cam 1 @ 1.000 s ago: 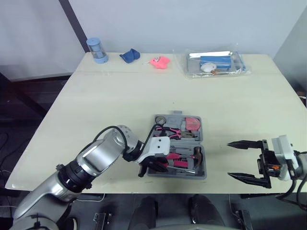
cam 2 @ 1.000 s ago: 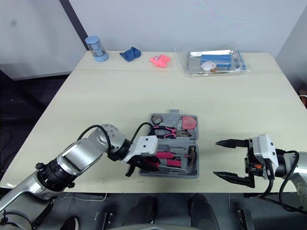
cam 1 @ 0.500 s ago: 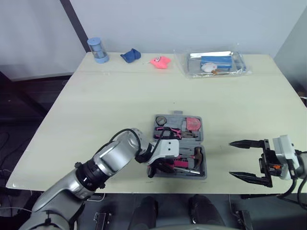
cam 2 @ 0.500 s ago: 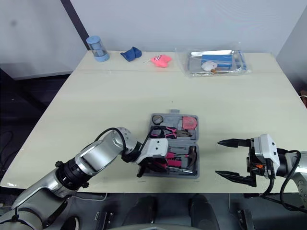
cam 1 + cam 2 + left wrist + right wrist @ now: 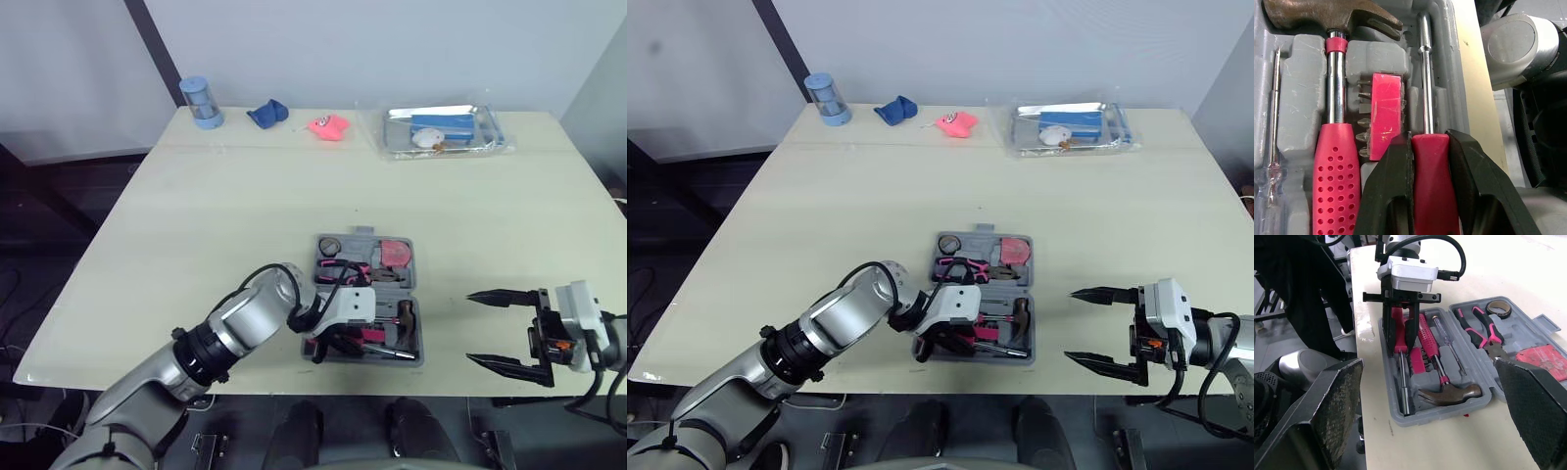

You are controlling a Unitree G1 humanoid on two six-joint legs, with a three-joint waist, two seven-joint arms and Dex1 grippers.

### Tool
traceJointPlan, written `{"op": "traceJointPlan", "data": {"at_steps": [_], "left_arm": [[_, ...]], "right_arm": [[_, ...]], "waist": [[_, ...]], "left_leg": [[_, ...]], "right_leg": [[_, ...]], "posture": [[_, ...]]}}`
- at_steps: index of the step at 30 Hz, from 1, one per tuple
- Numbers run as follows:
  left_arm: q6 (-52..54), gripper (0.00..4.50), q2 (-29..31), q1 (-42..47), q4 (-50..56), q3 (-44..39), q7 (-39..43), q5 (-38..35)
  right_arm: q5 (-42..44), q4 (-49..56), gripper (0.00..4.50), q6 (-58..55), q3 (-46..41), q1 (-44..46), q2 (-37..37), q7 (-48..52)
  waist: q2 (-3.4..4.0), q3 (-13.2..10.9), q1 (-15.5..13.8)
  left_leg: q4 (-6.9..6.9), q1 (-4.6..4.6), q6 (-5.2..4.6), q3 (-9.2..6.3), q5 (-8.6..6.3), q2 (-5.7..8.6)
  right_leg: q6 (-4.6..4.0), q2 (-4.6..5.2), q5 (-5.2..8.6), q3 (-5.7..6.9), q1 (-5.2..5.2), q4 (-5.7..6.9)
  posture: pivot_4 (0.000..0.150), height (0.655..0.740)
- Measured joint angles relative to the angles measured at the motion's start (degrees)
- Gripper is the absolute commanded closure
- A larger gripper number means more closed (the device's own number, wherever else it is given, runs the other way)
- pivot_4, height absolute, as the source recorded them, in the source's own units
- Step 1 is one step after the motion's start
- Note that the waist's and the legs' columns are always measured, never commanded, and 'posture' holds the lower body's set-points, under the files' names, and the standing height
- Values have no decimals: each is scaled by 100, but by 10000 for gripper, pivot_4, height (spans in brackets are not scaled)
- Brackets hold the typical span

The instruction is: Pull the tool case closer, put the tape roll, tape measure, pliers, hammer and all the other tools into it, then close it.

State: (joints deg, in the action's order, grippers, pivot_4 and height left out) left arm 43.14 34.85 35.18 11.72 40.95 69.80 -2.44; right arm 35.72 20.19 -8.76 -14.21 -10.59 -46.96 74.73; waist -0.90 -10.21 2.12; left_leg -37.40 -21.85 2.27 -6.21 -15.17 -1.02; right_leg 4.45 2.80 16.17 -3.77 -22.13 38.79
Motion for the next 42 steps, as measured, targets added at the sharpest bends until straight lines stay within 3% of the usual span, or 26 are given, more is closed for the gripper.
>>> {"op": "traceJointPlan", "data": {"at_steps": [9, 10, 13, 15, 16, 27, 28, 30, 32, 38, 42], "left_arm": [[349, 39263, -179, 0, -13, -40, -18, -38], [416, 29014, -174, 1, -12, -51, -11, -78], [495, 18812, -176, 0, 21, -49, 42, -213], [552, 8388, -155, -1, 113, -46, 58, -298], [563, 5757, -155, 0, 137, -46, 59, -335], [584, 5757, 53, 70, 313, -380, 20, -609], [394, 9527, -3, 58, 298, -571, 8, -701], [117, 11482, -96, -6, 270, -839, 16, -853], [-460, 18210, -232, -221, 205, -1310, 138, -1201], [-1241, 43323, 1, -548, -138, -1709, 552, -1480], [-2556, 44250, 55, -853, -690, -1713, 934, -1307]], "right_arm": [[-22, 0, 0, 38, 0, -55, 0, -13], [-24, 0, 0, 38, 0, -60, 1, -13], [-29, 0, 0, 40, 0, -60, 1, -13], [-36, -1, 0, 41, 0, -58, 1, -13], [-39, -1, 0, 41, 0, -56, 1, -13], [-46, -3, 0, 43, 0, -34, 6, -15], [-45, -2, 0, 43, 0, -35, 17, -19], [-44, -1, 0, 43, 0, -34, 26, -24], [-46, -2, 0, 43, 1, -39, 54, -29], [-50, -6, 0, 49, 1, -33, 115, -36], [-60, -11, 0, 69, 4, 6, 126, -35]], "waist": [[0, 0, -23], [0, 0, -22], [0, 0, -17], [0, 0, -14], [0, 0, -13], [0, 0, -7], [0, 0, -9], [0, 0, -10], [1, 0, 5], [1, 1, 5], [2, 1, -7]], "left_leg": [[-1, 1, 0, -1, 0, 3], [-1, 1, 0, -1, 0, 3], [-1, 2, 0, -2, 0, 3], [-1, 2, 0, -2, 0, 3], [-1, 3, 0, -2, 0, 3], [-2, 4, 0, -3, 0, 2], [-2, 3, 0, -4, 0, 2], [-1, 3, 0, -3, 0, 2], [-1, 4, 1, -4, 0, 0], [-1, 5, 0, -2, 0, 0], [-1, 6, 0, -1, 0, 1]], "right_leg": [[1, 2, 0, 0, 4, -1], [1, 2, 0, 0, 4, -1], [1, 1, 0, 0, 4, -1], [1, 1, 0, 0, 4, 0], [1, 1, 0, 0, 4, 1], [1, 1, 0, 1, 6, 0], [1, 1, 0, 2, 6, -1], [1, 2, 0, 1, 6, -1], [0, 1, 0, 2, 5, 0], [0, 2, 0, 1, 6, -1], [0, 2, 0, 1, 6, -1]], "posture": [[1500, 7400], [1500, 7400], [1500, 7400], [1500, 7400], [1500, 7400], [1500, 7400], [1500, 7400], [1500, 7400], [1500, 7400], [1500, 7400], [1500, 7400]]}}
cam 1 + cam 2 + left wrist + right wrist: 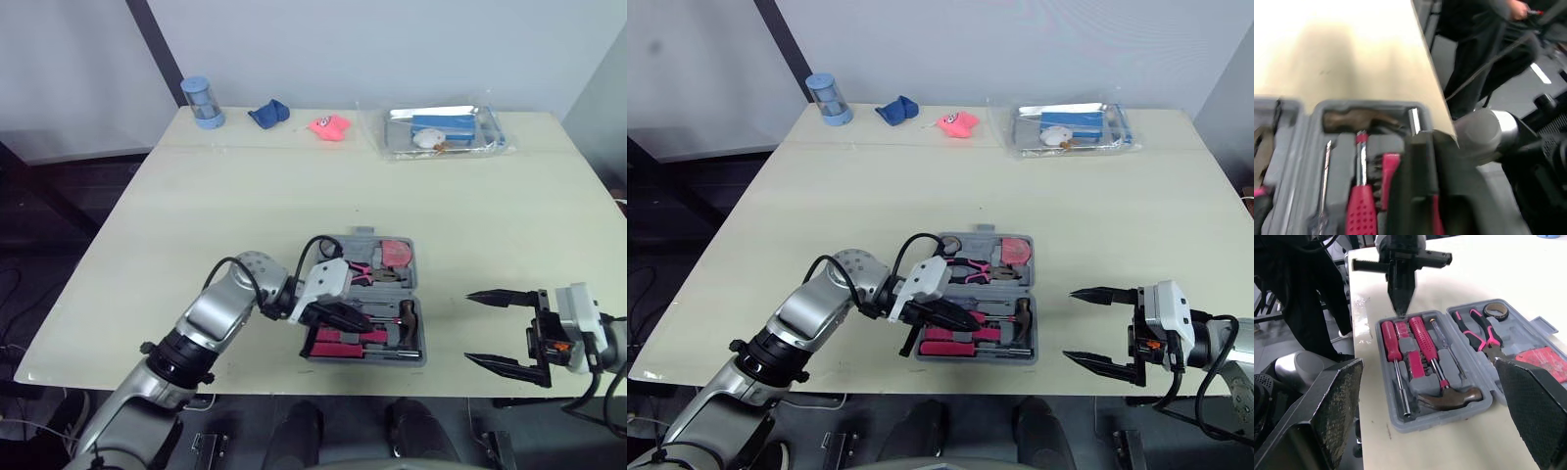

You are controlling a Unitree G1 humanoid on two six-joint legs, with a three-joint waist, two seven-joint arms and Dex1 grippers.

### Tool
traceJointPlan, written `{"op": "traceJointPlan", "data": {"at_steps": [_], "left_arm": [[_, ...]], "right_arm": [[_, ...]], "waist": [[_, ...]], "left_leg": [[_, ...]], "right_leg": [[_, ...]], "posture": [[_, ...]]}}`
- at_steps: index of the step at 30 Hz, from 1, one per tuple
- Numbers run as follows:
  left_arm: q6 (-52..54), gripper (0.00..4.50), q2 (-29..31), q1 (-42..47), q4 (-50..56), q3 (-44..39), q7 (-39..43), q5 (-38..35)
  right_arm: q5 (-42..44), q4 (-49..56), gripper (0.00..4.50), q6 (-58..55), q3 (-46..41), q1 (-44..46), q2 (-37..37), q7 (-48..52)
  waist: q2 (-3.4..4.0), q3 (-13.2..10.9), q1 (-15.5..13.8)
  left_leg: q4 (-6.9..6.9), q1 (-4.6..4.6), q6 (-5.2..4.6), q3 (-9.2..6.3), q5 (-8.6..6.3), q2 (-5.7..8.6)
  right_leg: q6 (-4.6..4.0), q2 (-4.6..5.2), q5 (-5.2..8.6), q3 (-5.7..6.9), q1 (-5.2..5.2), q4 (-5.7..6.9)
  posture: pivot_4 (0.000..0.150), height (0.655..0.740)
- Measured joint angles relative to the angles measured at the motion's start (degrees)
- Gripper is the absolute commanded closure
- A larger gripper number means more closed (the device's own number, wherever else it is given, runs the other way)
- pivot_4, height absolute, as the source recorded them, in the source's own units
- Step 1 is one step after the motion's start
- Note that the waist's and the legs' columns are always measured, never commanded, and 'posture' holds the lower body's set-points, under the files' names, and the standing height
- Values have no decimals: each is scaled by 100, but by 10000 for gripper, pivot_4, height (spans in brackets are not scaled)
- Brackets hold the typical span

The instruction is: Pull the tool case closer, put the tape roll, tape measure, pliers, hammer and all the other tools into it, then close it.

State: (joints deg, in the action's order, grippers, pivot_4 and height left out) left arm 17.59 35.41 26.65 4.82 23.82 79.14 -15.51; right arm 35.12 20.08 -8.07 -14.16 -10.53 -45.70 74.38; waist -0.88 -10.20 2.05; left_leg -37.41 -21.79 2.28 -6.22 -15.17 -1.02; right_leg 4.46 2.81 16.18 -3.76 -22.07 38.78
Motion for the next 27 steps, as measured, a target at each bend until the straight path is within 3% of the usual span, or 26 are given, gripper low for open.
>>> {"op": "traceJointPlan", "data": {"at_steps": [12, 27], "left_arm": [[-1444, 44250, -324, -257, -1266, 173, 178, 576], [-1814, 44250, -439, -407, -1584, 239, 78, 870]], "right_arm": [[-39, -3, 0, 4, 1, 21, 2, -3], [-41, 11, 0, 4, 0, 16, 2, -15]], "waist": [[0, 0, 5], [9, 6, 16]], "left_leg": [[0, -1, -1, -1, 0, 0], [0, 10, -1, -1, -1, 0]], "right_leg": [[0, 0, 0, 0, 0, 1], [0, -1, 0, 0, 11, 2]], "posture": [[1500, 7400], [1500, 7400]]}}
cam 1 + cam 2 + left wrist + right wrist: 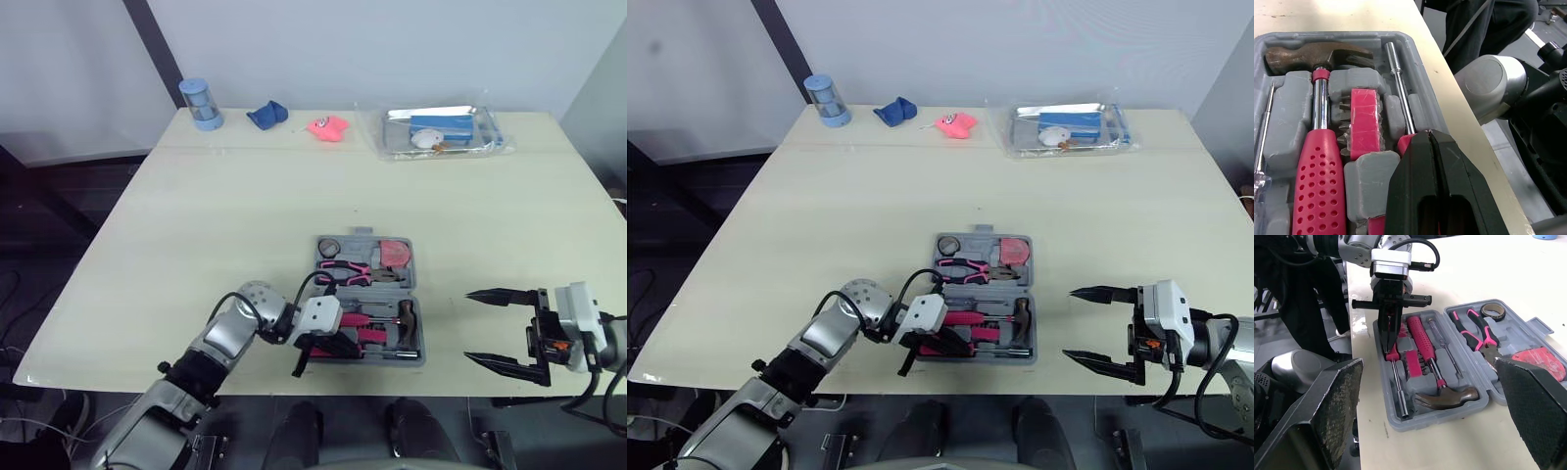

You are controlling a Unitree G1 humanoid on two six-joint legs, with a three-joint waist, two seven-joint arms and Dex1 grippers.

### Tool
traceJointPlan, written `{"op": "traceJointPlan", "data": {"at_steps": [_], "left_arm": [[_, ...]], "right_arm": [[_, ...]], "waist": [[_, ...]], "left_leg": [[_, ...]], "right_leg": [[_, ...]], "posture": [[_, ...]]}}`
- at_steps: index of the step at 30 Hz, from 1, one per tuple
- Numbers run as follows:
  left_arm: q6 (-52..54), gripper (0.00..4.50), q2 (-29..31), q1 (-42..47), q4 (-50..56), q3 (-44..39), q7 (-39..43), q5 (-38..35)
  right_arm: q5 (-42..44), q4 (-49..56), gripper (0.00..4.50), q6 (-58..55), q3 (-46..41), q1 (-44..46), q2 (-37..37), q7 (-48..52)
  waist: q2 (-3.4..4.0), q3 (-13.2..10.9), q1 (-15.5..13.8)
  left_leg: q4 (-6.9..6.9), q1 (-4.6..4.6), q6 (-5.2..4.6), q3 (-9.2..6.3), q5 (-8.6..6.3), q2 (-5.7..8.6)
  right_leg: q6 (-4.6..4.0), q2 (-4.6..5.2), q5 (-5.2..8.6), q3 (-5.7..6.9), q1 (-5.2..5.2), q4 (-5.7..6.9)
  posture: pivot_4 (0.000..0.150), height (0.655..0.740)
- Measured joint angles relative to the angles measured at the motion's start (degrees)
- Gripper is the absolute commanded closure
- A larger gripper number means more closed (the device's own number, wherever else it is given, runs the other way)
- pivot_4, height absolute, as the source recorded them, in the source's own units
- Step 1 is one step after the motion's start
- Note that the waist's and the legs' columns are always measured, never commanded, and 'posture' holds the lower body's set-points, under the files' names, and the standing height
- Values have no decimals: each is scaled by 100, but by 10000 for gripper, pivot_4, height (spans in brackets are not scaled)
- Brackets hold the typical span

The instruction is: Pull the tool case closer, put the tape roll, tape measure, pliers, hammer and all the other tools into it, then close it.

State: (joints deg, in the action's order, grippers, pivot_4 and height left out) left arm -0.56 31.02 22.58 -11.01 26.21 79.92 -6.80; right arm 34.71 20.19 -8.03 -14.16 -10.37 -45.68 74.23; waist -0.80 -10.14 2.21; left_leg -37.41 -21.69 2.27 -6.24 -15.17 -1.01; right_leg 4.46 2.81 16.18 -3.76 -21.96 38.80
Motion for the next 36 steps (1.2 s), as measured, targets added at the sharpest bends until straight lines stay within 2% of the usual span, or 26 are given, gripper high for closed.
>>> {"op": "traceJointPlan", "data": {"at_steps": [5, 8, 13, 17, 19, 21, 24, 26, 36], "left_arm": [[147, 44250, -67, -146, 62, -146, -122, -107], [588, 44250, -134, -272, 236, -397, -350, -352], [914, 44250, -69, -356, 665, -1058, -635, -785], [1149, 44250, 238, -631, 821, -1633, -807, -1143], [1249, 45000, 461, -625, 708, -2057, -856, -1297], [1211, 45000, 484, -590, 557, -2360, -945, -1373], [1097, 45000, 550, -594, 207, -2635, -1052, -1368], [936, 45000, 561, -631, -65, -2739, -1090, -1358], [337, 45000, 569, -486, -1348, -2724, -837, -1100]], "right_arm": [[-119, -6, 0, -2, 44, 25, 57, -143], [-430, -169, 0, -56, 269, 257, 266, -622], [-1018, -821, 0, -20, 555, 678, 463, -1158], [-1421, -1532, 0, 15, 1001, 1215, 628, -1261], [-1606, -1957, 9891, 31, 1238, 1537, 733, -1297], [-1743, -2186, 17159, 70, 1381, 1690, 761, -1316], [-1967, -2525, 32043, 121, 1614, 1925, 790, -1325], [-2122, -2725, 44071, 122, 1784, 2100, 840, -1334], [-2662, -3431, 44071, 251, 2353, 2762, 1251, -1359]], "waist": [[0, 0, 2], [0, -1, 12], [1, -2, 9], [3, -6, 37], [7, -7, 26], [8, -8, 8], [9, -8, 9], [9, -8, 16], [11, -9, 18]], "left_leg": [[0, 6, 0, -2, 0, 0], [0, 4, 0, -5, 0, 0], [1, 2, 0, -6, 0, 0], [2, 5, 0, -8, 0, -4], [2, 5, 0, -9, 0, -3], [2, 3, 0, -9, 0, -2], [3, -3, 0, -12, 0, 0], [4, -4, 1, -14, 0, 0], [4, -4, 1, -18, 1, -1]], "right_leg": [[0, 0, 0, 1, 9, -1], [0, 0, 0, 4, 8, 0], [0, 1, 0, 6, 8, -6], [-1, -2, 0, 6, 5, 0], [-1, -1, 0, 9, 6, 0], [-1, 0, 0, 9, 6, -6], [-1, 1, 0, 13, 5, -18], [-1, 2, 0, 15, 5, -19], [-2, 0, 0, 20, 1, -11]], "posture": [[1500, 7400], [1500, 7400], [1500, 7400], [1500, 7400], [1500, 7400], [1500, 7400], [1500, 7400], [1500, 7400], [1500, 7400]]}}
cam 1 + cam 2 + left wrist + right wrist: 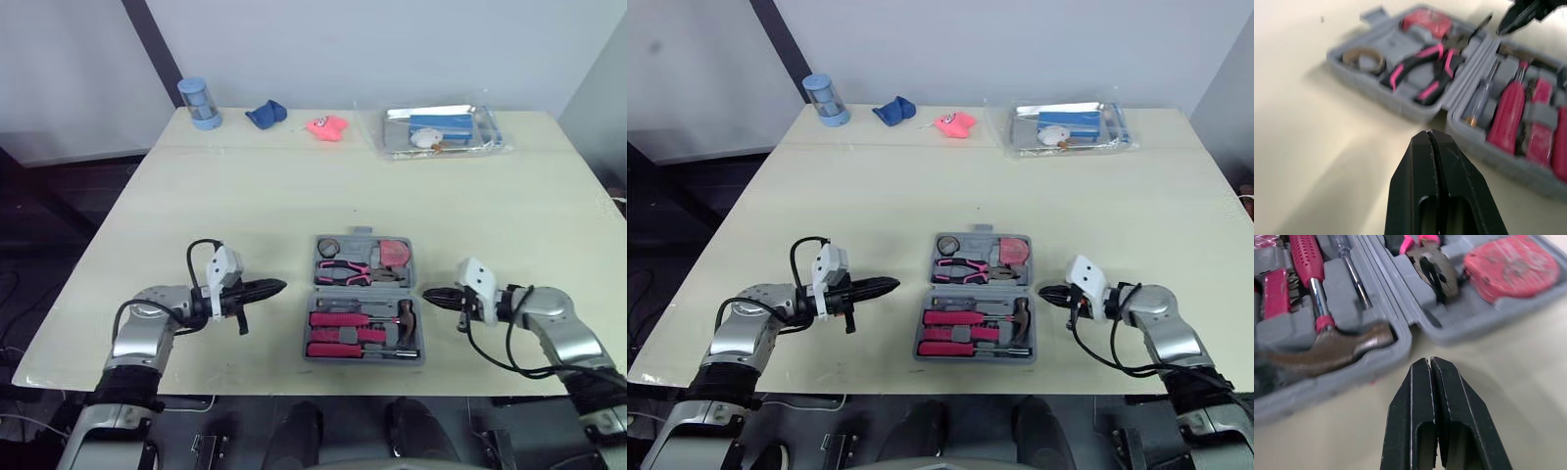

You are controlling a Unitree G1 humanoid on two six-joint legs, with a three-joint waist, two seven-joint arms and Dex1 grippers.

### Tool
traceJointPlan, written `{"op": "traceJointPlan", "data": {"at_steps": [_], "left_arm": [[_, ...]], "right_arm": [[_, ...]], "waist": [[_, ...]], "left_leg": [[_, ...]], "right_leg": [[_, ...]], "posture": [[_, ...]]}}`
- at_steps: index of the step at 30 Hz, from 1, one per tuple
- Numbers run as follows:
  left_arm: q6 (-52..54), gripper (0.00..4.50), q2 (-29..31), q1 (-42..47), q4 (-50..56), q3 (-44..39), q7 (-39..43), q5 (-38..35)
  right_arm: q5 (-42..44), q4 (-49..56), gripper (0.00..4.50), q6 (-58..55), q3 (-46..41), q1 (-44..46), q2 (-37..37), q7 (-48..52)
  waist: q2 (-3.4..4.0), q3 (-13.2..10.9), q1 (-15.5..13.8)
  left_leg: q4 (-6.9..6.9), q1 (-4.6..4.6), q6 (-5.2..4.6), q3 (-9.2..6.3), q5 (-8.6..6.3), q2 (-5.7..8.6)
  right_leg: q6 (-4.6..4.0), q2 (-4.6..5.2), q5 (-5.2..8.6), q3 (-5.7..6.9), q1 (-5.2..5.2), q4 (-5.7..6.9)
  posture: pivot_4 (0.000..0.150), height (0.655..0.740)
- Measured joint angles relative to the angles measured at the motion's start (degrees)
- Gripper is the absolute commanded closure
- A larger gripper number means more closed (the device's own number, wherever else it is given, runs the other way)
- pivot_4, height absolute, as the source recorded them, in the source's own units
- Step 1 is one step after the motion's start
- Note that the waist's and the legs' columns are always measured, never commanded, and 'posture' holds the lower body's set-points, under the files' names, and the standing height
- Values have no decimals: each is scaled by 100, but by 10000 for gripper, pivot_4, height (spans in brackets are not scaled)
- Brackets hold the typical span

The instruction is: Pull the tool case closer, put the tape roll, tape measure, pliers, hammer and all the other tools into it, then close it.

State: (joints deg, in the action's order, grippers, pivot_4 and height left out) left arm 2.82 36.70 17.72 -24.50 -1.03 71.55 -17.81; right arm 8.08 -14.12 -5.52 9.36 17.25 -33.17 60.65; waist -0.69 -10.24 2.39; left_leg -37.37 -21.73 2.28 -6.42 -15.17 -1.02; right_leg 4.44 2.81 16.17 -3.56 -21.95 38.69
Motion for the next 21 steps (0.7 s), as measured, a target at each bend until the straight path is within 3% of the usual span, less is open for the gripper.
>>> {"op": "traceJointPlan", "data": {"at_steps": [21], "left_arm": [[-524, 45000, -531, 843, -1300, 596, 293, 733]], "right_arm": [[-373, -488, 44071, 379, 145, 207, 244, -56]], "waist": [[0, 0, 21]], "left_leg": [[-1, -3, 0, 1, 0, 3]], "right_leg": [[0, 0, 0, -2, -11, 13]], "posture": [[1500, 7400]]}}
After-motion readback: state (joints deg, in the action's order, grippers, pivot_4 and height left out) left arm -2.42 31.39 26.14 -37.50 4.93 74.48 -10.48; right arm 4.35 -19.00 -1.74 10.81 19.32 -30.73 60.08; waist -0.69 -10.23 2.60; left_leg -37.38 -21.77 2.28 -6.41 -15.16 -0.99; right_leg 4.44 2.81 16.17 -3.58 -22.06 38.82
